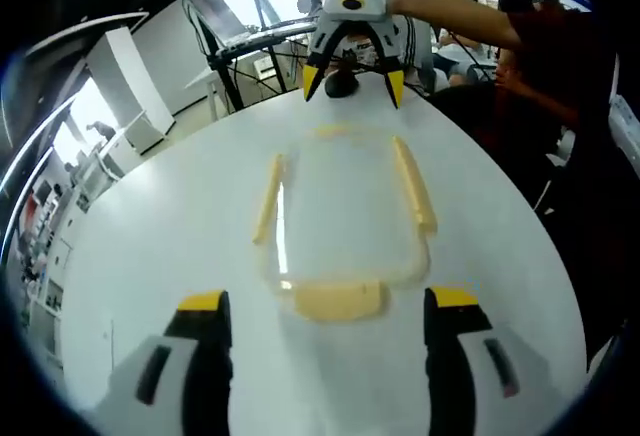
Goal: Snap each plastic latch of the storage box into its locked position after aligning the lid with the box until every specified latch is closed and the lid sits flush.
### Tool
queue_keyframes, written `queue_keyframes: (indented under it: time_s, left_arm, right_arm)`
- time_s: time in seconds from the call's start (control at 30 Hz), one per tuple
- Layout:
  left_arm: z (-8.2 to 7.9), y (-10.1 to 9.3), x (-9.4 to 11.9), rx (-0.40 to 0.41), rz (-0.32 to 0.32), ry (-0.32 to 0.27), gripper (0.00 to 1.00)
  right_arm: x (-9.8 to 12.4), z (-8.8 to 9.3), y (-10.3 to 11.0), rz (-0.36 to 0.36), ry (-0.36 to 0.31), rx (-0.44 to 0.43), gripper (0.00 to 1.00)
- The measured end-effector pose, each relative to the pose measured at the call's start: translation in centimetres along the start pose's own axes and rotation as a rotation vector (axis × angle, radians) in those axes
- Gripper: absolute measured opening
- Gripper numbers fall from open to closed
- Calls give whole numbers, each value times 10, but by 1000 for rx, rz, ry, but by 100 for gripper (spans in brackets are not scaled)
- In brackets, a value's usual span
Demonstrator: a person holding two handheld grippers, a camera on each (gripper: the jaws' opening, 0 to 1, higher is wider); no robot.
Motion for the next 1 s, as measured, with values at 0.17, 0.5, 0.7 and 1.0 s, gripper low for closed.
queue_keyframes:
  time_s: [0.17,0.5,0.7,1.0]
  left_arm:
    - [3,-3,-7,-15,17,23,75]
    - [6,-3,-11,-16,39,36,71]
    - [9,-2,-12,-24,43,49,68]
    - [7,0,-15,-29,50,53,68]
  right_arm:
    - [0,2,-6,7,33,7,62]
    - [-11,6,-10,-34,63,2,58]
    - [-15,9,-14,-46,80,0,53]
    - [-16,14,-19,-55,111,2,51]
Point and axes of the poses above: the point that each gripper's makers call its tool centre point, and the gripper's own axes: x roughly backward along the fingers, y roughly to its left, z roughly out of its underside, the point moved 5 cm from there along x, roughly backward along the fingers, and after that the axes turned 12 degrees about -z, right-handed, at the moved point
